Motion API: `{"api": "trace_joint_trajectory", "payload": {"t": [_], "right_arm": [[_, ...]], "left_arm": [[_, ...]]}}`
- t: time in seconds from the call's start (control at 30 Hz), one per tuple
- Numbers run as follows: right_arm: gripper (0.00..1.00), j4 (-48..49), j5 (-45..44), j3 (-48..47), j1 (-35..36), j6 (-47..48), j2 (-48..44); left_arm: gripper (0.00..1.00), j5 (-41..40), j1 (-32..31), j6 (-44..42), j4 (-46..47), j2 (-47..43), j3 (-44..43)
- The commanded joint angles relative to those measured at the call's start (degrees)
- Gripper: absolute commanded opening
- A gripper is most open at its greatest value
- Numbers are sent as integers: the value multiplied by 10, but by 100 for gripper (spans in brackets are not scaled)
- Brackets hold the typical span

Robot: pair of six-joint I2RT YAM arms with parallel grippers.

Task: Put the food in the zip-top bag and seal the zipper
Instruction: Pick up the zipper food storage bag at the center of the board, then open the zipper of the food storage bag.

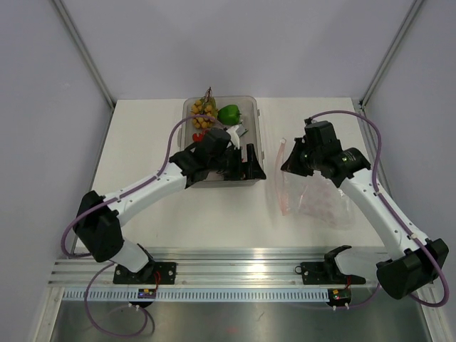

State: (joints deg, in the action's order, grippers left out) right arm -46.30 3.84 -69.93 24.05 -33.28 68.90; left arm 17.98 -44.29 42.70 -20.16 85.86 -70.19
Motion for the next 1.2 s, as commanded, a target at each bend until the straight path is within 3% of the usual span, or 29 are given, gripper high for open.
{"api": "trace_joint_trajectory", "payload": {"t": [0.0, 0.23, 0.5, 0.6, 0.63, 0.7, 0.73, 0.97, 1.0, 1.07, 1.1, 1.17], "right_arm": [[0, 17, 21, -7, 7, -20, -19], [0, 1, 19, -19, 9, -30, -23], [0, -6, 28, -19, 10, -44, -37], [0, -21, 21, -24, 10, -40, -40], [0, -26, 11, -25, 10, -38, -39], [0, -43, 2, -29, 10, -29, -36], [0, -53, -8, -38, 10, -24, -33], [1, -155, -76, -108, 17, 22, 4], [6, -160, -82, -115, 18, 23, 6], [35, -167, -87, -136, 27, 23, 19], [54, -170, -93, -153, 34, 21, 24], [67, -176, -112, -171, 55, 16, 41]], "left_arm": [[84, 23, -8, 16, 54, 16, -52], [82, 17, -40, 23, 51, 61, -84], [69, 14, -51, 33, 50, 111, -93], [52, 7, -56, 34, 45, 120, -101], [34, 8, -56, 33, 36, 126, -109], [17, 9, -56, 27, 26, 130, -115], [0, 7, -55, 27, 23, 128, -114], [0, 2, -55, 19, 20, 101, -99], [0, 2, -55, 18, 14, 100, -100], [0, 3, -54, 18, 13, 99, -105], [0, 7, -55, 22, 14, 99, -107], [0, 10, -55, 27, 15, 98, -108]]}}
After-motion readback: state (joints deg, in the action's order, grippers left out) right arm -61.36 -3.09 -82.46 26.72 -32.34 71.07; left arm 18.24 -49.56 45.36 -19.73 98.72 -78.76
